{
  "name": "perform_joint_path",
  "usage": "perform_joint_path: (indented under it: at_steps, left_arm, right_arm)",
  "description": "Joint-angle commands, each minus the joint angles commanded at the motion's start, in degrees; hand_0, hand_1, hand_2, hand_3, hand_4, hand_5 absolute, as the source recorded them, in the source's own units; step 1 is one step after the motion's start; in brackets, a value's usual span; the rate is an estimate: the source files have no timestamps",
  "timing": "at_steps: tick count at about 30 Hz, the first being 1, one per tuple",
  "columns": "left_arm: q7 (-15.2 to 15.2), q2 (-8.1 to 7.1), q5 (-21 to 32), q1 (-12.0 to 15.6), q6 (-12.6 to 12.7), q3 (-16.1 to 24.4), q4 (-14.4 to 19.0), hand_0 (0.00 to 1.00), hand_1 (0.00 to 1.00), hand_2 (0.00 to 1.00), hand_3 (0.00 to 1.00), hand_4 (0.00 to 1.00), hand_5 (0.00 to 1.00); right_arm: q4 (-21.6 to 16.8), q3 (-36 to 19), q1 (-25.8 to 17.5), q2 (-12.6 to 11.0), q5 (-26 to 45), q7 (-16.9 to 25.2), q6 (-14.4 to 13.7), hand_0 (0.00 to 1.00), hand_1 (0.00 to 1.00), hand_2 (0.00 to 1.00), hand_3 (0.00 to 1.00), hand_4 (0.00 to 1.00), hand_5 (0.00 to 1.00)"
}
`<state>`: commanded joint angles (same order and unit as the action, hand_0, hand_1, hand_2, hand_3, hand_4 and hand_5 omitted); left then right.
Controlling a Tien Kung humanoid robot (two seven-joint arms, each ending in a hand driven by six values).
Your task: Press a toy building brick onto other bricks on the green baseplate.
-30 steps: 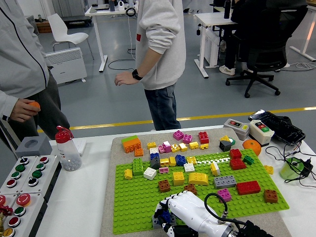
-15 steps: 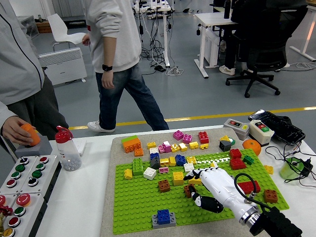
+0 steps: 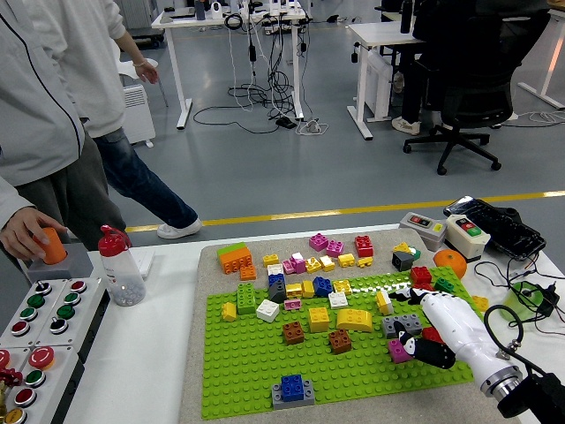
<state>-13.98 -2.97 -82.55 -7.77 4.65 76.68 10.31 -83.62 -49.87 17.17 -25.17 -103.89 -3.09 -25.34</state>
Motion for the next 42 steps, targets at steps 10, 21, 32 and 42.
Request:
perform_joint_path:
  at_steps: [10, 21, 32, 42]
  left_arm:
    - [-0.21, 0.05, -0.93, 0.34, -0.2, 0.3, 0.0, 0.66, 0.684, 0.679, 0.578, 0.291, 0.998]
    - [-0.19, 0.09, -1.28, 0.46, -0.27, 0.45, 0.0, 0.66, 0.684, 0.679, 0.579, 0.292, 0.998]
    - [-0.11, 0.02, -0.97, 0.04, -0.31, 0.33, 0.0, 0.657, 0.684, 0.679, 0.58, 0.293, 0.998]
    - [-0.06, 0.0, -0.73, -0.2, -0.36, 0.23, 0.0, 0.659, 0.684, 0.678, 0.58, 0.294, 0.998]
  right_arm:
    - [-6.6, -14.75, -9.56, 5.41, 20.27, 12.72, 5.85, 0.769, 0.783, 0.802, 0.782, 0.485, 0.32]
    - [-6.76, -32.43, -16.05, 9.54, 43.94, 10.92, 16.36, 0.763, 0.762, 0.77, 0.755, 0.513, 0.383]
    - [-6.25, -40.41, -17.27, 10.2, 67.32, 9.78, 17.01, 0.758, 0.758, 0.764, 0.744, 0.517, 0.387]
    - [-6.02, -40.85, -17.15, 10.44, 87.72, 9.33, 16.8, 0.757, 0.752, 0.759, 0.742, 0.511, 0.436]
